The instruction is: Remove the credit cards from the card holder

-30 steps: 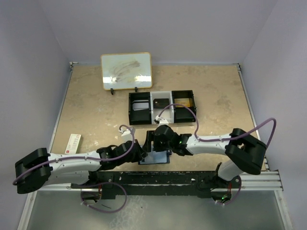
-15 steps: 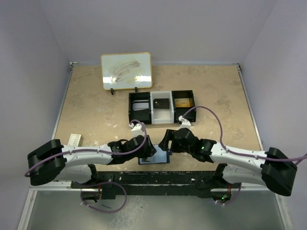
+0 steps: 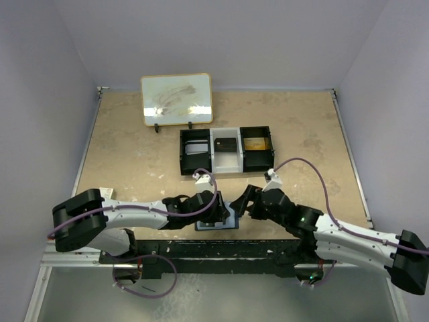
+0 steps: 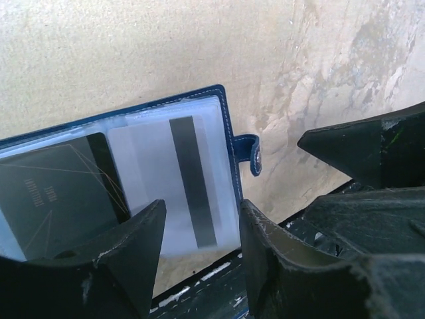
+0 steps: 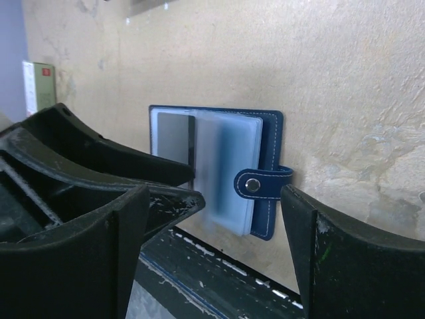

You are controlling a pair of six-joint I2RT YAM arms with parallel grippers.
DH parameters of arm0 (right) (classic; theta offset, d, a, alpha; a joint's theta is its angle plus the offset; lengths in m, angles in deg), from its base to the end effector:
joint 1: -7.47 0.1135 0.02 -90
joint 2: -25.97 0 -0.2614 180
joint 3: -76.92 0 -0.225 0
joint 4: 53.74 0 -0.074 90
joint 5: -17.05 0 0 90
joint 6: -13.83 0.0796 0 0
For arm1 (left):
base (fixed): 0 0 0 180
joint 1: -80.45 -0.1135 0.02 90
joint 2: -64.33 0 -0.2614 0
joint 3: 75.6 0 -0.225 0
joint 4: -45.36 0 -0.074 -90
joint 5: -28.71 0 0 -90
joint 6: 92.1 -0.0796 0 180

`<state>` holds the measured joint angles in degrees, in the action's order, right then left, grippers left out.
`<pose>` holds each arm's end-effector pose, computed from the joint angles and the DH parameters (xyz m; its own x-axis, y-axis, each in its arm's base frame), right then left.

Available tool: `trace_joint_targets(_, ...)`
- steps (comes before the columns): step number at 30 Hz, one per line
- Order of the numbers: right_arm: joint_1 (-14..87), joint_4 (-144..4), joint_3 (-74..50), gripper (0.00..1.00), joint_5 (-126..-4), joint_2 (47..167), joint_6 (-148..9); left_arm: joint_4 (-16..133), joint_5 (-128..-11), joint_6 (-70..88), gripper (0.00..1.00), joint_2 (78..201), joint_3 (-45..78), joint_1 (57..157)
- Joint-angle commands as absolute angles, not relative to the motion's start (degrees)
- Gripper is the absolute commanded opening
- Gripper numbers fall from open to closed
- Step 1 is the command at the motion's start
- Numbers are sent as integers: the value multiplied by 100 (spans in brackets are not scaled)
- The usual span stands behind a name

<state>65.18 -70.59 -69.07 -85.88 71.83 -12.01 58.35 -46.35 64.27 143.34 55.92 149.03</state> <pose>0.1172 0.1521 0.1821 -0.7590 0.4410 -0.4790 -0.0825 0.6646 0.7426 0.1190 -0.2470 0.1519 -0.8623 -0.2258 -0.4533 0.1028 0.7985 -0.5932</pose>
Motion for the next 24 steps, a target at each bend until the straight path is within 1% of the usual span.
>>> trace_joint_targets(1, 6507, -7003, -7058, 80, -8724, 6730, -983, 5726, -4529, 6329, 46, 14343, 5317, 15002)
trace_joint_targets(3, 6510, -6962, -7123, 78, -8666, 6602, -961, 5851, -4390, 6325, 46, 14256, 5332, 15015)
trace_joint_targets(7, 6504, -6642, -7209, 65, -8396, 6501, -1092, 6277, -3988, 6350, 46, 13843, 5374, 15024)
trace_joint_targets(9, 6504, -6360, -7238, 60, -8226, 6561, -1205, 6451, -3713, 6460, 46, 13514, 5494, 15024)
trace_joint_targets(12, 6506, -6089, -7179, 52, -8027, 6831, -1360, 6692, -3325, 6658, 46, 13007, 5713, 15024)
trace_joint_targets(16, 6507, -5903, -6914, 39, -7819, 7467, -1596, 6950, -3221, 6736, 46, 12824, 5840, 15024)
trace_joint_targets(20, 6510, -5727, -6584, 33, -7750, 8115, -1937, 7085, -3194, 6805, 46, 12862, 5852, 15024)
trace_joint_targets(24, 6507, -5980, -6199, 30, -7793, 8787, -2051, 6979, -3076, 6905, 56, 12751, 5944, 15024)
